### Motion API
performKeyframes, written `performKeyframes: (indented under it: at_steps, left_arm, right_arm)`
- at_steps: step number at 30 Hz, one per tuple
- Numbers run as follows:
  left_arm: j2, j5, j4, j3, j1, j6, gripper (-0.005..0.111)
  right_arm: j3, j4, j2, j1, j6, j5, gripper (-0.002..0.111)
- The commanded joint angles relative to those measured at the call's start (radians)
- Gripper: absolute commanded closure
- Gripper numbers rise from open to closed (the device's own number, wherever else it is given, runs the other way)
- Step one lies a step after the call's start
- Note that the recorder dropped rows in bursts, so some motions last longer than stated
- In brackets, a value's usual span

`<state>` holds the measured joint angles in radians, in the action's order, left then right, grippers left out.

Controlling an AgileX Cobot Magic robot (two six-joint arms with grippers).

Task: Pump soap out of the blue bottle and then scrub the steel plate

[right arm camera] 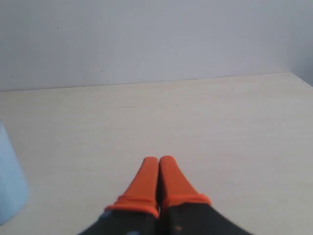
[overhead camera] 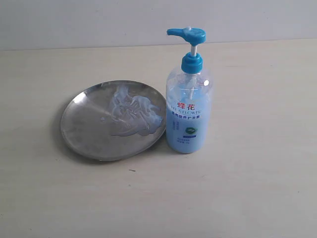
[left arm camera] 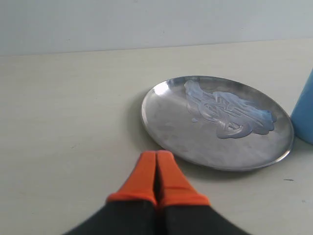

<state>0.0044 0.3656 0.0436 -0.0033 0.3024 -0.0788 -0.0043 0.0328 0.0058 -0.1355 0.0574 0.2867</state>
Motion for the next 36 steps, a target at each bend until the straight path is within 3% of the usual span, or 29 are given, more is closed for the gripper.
performKeyframes:
  at_steps: [1, 29, 36]
  left_arm:
    - [-0.004, -0.013, -0.002, 0.003, 0.0, 0.001, 0.107]
    - [-0.004, -0.013, -0.002, 0.003, 0.0, 0.001, 0.107]
    - [-0.004, -0.013, -0.002, 0.003, 0.0, 0.001, 0.107]
  right_arm:
    - [0.004, -0.001, -0.006, -0.007, -0.004, -0.004, 0.108]
    - [0.004, -0.001, 0.001, -0.007, -0.004, 0.015, 0.108]
    - [-0.117, -0.001, 0.149, -0.007, -0.004, 0.017, 0.108]
